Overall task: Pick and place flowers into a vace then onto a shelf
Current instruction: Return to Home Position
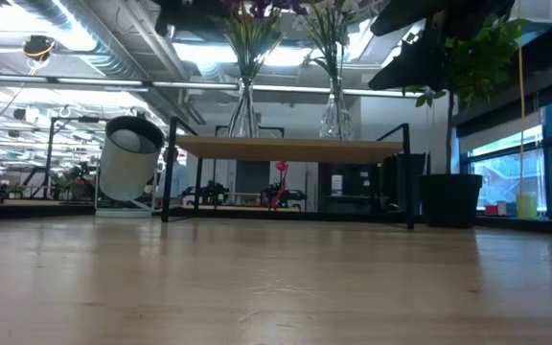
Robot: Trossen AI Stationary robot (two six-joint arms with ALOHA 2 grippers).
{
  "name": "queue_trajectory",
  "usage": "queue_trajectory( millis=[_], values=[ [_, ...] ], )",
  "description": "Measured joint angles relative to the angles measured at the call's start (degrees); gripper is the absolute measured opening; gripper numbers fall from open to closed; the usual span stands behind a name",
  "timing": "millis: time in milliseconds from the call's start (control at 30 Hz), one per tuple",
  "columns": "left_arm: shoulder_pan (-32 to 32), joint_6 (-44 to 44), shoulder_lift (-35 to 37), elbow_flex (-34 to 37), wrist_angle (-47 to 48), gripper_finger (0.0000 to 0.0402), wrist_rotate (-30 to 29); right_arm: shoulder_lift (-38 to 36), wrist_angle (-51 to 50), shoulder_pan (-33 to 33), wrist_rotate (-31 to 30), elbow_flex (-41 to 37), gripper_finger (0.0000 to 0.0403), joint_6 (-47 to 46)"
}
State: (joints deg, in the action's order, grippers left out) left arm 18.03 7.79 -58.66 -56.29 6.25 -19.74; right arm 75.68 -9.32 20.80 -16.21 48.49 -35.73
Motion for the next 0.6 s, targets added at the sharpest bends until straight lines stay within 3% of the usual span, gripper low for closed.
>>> queue_trajectory(
  millis=[200,300,400,600],
  values=[
    [-5.4,0.8,5.4,0.0,0.0,0.0197,0.8,-1.4,-4.6,0.0,0.0,0.0,0.0339,1.3],
    [-8.1,4.8,7.7,0.0,-0.3,0.0196,3.3,-2.9,-5.7,0.0,0.0,0.0,0.0339,-1.6],
    [-10.6,8.0,9.1,0.0,-0.1,0.0196,6.5,-5.5,-4.6,0.0,2.0,0.0,0.0339,2.3],
    [-15.3,3.8,9.8,0.0,2.7,0.0196,12.5,-14.1,-6.3,0.6,-0.8,-1.1,0.0339,4.5]
  ],
)
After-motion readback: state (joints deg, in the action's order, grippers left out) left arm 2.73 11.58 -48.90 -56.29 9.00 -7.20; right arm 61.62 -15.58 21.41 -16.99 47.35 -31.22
